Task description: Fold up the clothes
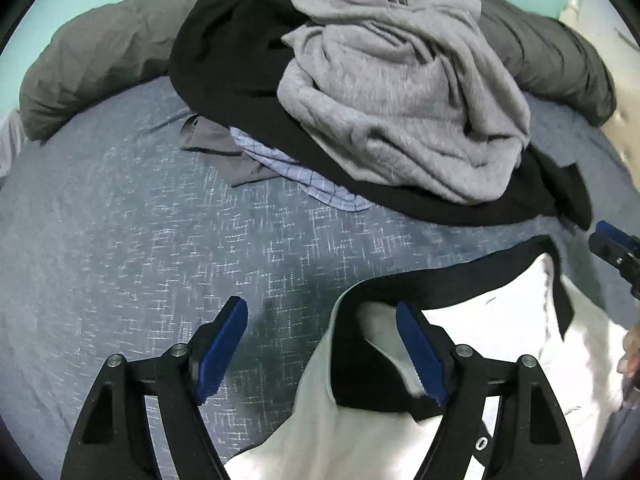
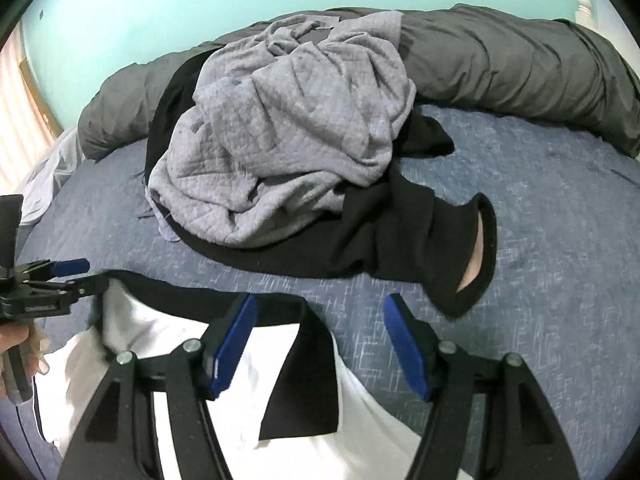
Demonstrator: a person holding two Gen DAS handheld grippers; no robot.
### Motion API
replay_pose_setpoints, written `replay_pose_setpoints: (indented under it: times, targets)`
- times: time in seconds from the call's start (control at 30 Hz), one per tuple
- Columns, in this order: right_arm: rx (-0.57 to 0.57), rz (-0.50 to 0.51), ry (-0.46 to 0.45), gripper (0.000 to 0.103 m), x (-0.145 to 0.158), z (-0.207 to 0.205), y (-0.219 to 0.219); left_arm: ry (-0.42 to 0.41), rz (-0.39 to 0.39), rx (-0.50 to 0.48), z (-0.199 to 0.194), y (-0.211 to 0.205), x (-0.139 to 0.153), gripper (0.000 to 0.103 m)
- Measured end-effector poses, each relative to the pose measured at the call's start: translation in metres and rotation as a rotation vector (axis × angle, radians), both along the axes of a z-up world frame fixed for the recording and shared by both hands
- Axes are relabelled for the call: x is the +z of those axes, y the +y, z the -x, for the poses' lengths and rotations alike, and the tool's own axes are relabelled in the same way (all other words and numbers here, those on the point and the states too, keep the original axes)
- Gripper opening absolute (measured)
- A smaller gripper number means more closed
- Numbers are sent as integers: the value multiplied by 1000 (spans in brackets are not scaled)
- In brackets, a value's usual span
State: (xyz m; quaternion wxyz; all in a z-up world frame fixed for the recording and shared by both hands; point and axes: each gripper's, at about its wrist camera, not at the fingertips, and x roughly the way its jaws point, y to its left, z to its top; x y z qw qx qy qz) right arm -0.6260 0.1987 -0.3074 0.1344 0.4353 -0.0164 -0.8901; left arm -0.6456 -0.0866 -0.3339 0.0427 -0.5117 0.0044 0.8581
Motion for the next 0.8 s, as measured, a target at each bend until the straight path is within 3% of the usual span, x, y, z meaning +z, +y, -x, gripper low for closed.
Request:
replay_pose_setpoints:
  times: [0.2, 0.43, 0.6, 0.8]
  targets:
    - [27, -20, -21, 67, -17, -3, -2, 52, -19, -4, -3, -3, 5, 80]
    - [-53, -9, -20, 67, -9, -22, 32, 57, -30, 33, -37, -45, 21, 80]
    - [-103, 55, -10, 67, 15, -74, 70, 55, -82, 49, -103, -78, 37, 80]
    - [-134, 157, -22, 67, 29, -181, 110, 24, -124, 64, -214, -98, 40, 80]
